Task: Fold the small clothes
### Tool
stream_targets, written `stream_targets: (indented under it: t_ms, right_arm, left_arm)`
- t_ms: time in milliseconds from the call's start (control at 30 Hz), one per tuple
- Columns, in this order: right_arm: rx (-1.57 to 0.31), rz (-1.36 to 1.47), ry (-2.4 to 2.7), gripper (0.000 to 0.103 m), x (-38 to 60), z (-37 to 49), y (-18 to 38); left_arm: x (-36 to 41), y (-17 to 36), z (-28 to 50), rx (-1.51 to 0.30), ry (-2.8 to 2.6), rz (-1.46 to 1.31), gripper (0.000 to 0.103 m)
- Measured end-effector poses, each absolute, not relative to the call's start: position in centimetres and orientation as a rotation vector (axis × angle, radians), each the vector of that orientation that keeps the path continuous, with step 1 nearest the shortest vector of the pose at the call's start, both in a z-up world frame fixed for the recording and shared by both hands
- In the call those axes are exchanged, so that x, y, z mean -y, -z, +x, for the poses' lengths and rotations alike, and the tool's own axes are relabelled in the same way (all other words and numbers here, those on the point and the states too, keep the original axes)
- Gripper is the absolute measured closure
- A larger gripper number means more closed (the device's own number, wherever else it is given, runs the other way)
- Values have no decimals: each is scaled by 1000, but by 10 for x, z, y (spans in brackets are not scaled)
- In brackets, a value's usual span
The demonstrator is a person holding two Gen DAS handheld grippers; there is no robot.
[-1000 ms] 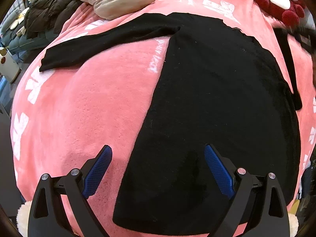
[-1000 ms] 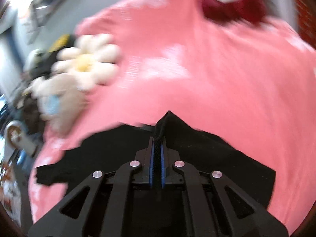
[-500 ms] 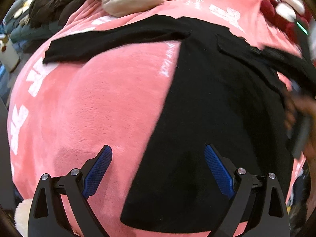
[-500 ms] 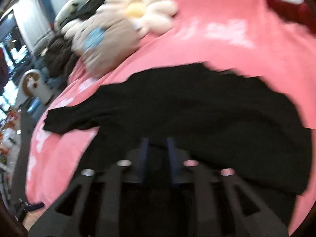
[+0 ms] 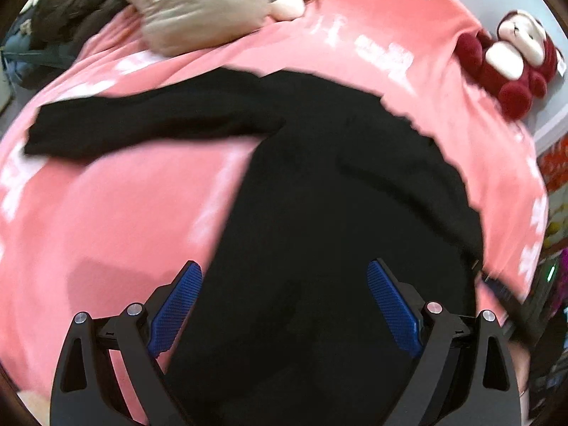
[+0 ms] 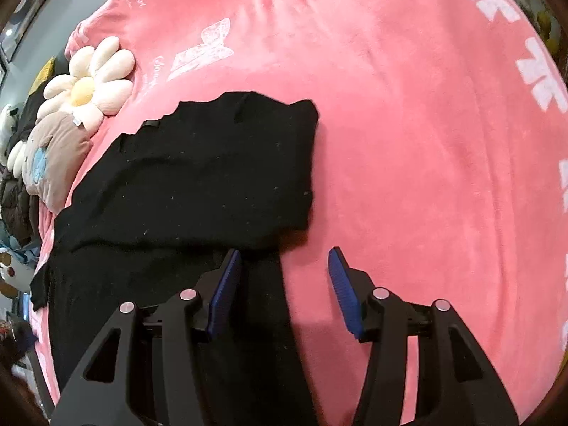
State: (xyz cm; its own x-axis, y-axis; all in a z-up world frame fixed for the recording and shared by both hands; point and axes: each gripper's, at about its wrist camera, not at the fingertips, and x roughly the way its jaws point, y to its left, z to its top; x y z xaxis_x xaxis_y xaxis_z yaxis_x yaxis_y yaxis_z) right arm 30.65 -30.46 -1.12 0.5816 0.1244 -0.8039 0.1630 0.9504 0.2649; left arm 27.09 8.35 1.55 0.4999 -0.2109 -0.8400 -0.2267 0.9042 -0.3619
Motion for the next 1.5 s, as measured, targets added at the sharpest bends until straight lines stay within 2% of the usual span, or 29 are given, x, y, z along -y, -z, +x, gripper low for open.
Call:
stream_targets:
  t_ms: [200,267,300,333,367,400,500,600,633,667,700,733,767,933,967,1000,1033,1067,1167,1267,1400,1500]
  right_arm:
    - [-948,371,13,52,310,330,25]
    - [-938,358,-9,62,310,337,23]
    - [-930,350,-22,75,310,339,18]
    - [-900,332,-24,79,310,339,8]
    - [-843,303,-25,79,311,335,-8]
    - [-804,278,-13,79,313,332,-18]
    - [-882,163,61,78,322,335,0]
    - [-955,219,49,77,333,327,17]
    - [-930,244,44,71,333,320,13]
    - [-916,258,38,65,331,315,10]
    - [-903,268,25,51,328,312,7]
    - [-880,261,15,43,321,309,2]
    - [-864,234,17,42,314,307,-1]
    - [-865,188,8,39,294,308,-4]
    - [-867,192,6,39,292,306,-4]
    - [-870,197,5,39,290,302,-3]
    - [-878,207,-2,39,290,300,-4]
    - [-878,211,-2,39,289,297,-4]
    - [-872,203,5,38,290,288,-7]
    - [-876,194,21,33,292,282,-3]
    - [-903,226,15,32,298,284,7]
    - [-891,197,5,32,289,293,6]
  left_arm:
    - [-60,21,367,-1156,-49,-491,13]
    - [-54,20,383,-1103,-76,-472,17]
    - [-52,17,388,-1074,-67,-464,38]
    - [-49,11,396,-1051,-21,-473,52]
    - [-47,6,403,-1040,27,-490,85]
    - [-46,-1,409,-1027,52,-502,94]
    - [-46,-10,415,-963,-58,-394,94]
    - [-61,11,422,-1037,-128,-397,94]
    - [-66,15,419,-1050,-120,-423,94]
    - [-68,16,417,-1060,-117,-435,87]
    - [-69,17,415,-1072,-102,-450,60]
    - [-69,18,410,-1082,-84,-466,44]
    - [-66,18,405,-1086,-69,-479,27]
    - [-38,24,407,-1108,-11,-413,26]
    - [-33,23,410,-1088,5,-400,30]
    - [-29,22,411,-1067,20,-382,58]
    - [-20,20,420,-1067,49,-348,77]
    - [-18,17,426,-1070,87,-350,103]
    - [-23,-13,440,-969,112,-346,103]
    - [-49,-32,447,-915,39,-329,103]
    - [-92,-8,452,-974,-34,-367,103]
    - [-90,10,447,-1013,-3,-364,103]
